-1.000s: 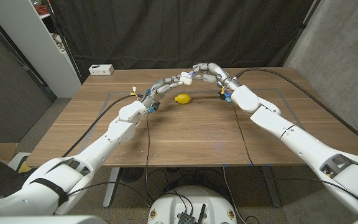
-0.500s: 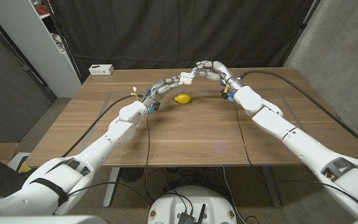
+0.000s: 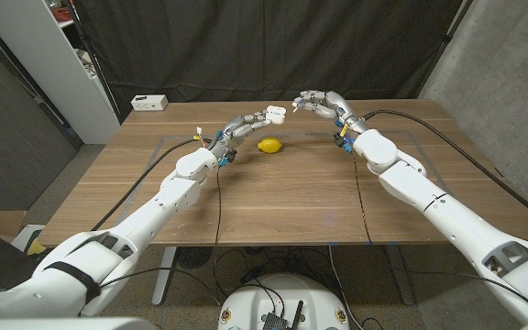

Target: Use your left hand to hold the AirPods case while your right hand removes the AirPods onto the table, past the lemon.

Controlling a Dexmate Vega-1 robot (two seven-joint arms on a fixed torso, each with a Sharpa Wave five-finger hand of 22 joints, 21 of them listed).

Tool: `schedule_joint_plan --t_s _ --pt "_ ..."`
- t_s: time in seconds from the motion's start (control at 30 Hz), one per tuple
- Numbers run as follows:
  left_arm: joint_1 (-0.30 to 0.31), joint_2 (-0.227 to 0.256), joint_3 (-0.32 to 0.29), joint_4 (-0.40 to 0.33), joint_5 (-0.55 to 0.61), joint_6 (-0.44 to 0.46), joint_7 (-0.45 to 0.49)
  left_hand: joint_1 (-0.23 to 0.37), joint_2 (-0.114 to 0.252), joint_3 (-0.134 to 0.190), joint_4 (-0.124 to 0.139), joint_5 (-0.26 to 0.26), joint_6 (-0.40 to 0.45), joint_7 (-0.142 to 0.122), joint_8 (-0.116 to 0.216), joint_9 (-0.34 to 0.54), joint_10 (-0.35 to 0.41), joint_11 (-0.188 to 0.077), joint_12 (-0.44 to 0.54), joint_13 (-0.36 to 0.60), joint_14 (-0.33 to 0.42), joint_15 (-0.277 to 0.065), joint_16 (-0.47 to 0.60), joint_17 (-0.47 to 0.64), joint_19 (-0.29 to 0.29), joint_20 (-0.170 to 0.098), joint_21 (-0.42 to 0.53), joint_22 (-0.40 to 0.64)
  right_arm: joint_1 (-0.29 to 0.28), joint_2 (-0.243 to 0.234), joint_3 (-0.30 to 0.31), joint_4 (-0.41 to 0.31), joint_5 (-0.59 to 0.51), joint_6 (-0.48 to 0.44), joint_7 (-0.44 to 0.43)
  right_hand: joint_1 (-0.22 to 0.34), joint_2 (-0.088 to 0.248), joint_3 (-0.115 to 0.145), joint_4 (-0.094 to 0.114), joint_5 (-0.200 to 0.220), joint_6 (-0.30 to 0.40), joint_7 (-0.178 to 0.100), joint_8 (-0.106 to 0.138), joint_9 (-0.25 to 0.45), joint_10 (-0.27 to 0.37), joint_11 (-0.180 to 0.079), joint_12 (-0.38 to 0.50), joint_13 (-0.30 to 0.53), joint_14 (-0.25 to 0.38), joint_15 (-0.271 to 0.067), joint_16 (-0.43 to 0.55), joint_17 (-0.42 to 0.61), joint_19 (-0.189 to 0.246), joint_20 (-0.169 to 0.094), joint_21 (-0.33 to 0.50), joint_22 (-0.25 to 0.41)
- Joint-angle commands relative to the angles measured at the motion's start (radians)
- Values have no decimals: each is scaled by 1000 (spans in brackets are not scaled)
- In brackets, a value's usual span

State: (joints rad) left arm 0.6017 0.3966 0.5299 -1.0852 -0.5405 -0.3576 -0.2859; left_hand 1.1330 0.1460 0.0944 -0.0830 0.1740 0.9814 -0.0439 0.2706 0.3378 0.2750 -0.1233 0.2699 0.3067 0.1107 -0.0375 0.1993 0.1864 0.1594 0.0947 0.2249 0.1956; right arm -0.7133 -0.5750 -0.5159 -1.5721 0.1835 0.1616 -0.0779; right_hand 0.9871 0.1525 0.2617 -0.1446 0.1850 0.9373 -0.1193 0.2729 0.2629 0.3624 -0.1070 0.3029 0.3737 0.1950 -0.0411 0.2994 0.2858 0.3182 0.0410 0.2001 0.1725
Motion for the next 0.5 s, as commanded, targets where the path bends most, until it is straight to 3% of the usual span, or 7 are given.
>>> schedule_joint_plan --t_s 0.03,0.5 --pt "-3 7 0 -9 2 4 -2 -5 8 28 -17 5 60 -51 7 134 -1 -1 -3 2 -3 -40 0 1 4 1 5 0 -44 -25 19 -19 51 -85 -48 7 3 -1 2 1 -1 -5 7 4 -4 -1 -3 4 4 -103 5 2 10 2 2 1" --pt "-8 10 0 -9 3 12 -4 -8 8 31 -19 5 61 -48 6 133 0 -1 -3 2 -3 -40 0 1 4 1 5 0 -52 -93 -18 -70 -48 -201 -80 7 -3 -7 3 1 -1 -38 4 5 -38 -10 -19 7 -53 -89 -17 -3 -15 6 -8 1"
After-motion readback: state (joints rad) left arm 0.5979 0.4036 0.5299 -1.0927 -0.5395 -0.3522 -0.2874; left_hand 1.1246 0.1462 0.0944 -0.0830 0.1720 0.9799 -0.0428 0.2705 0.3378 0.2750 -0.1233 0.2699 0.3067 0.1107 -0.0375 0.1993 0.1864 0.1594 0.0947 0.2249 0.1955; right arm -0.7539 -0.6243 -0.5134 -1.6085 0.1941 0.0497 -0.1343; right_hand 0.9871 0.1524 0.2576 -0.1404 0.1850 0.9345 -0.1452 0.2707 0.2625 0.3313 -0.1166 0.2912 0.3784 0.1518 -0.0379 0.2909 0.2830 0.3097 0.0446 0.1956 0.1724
